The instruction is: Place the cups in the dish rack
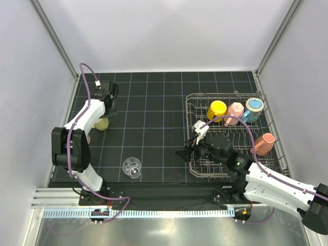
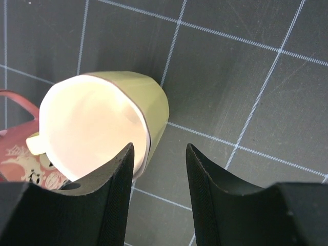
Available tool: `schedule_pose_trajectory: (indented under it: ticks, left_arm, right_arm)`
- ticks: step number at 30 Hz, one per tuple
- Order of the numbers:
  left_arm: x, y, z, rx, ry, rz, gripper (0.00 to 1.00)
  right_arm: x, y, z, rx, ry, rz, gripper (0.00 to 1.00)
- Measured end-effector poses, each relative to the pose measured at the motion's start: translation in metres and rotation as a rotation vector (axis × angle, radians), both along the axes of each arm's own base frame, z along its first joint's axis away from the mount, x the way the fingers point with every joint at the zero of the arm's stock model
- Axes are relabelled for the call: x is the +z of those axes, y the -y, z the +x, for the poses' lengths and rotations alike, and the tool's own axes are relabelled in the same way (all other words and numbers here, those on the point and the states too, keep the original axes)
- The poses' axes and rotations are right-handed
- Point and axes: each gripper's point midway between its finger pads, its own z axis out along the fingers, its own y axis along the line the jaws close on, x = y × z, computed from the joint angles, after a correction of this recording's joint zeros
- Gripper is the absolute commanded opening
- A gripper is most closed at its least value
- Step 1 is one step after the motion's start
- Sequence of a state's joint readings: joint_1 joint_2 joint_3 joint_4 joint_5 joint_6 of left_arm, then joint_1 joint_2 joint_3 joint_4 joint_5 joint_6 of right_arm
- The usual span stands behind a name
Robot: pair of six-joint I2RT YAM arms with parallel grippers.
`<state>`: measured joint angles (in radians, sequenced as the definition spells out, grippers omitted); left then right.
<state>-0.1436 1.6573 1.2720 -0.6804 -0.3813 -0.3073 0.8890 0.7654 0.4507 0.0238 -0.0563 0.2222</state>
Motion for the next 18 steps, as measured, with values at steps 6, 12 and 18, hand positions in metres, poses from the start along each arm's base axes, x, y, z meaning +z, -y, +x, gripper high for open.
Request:
schedule_pose_trajectory:
  ticks: [6, 12, 18]
  left_arm:
    - [-0.013, -0.011, 0.002, 0.026, -0.039, -0.025, 0.36]
    - [-0.020, -0.015, 0.001, 0.039, -0.060, -0.045, 0.16]
    - [-0.024, -0.009, -0.001, 0.028, -0.079, -0.076, 0.00]
  right_arm:
    - [0.004, 0.001, 0.000, -0.001, 0.010, 0.012, 0.72]
    - [0.006, 0.001, 0.000, -0.002, 0.014, 0.016, 0.72]
    - [0.007, 0.002, 0.002, -0.013, 0.019, 0.017, 0.72]
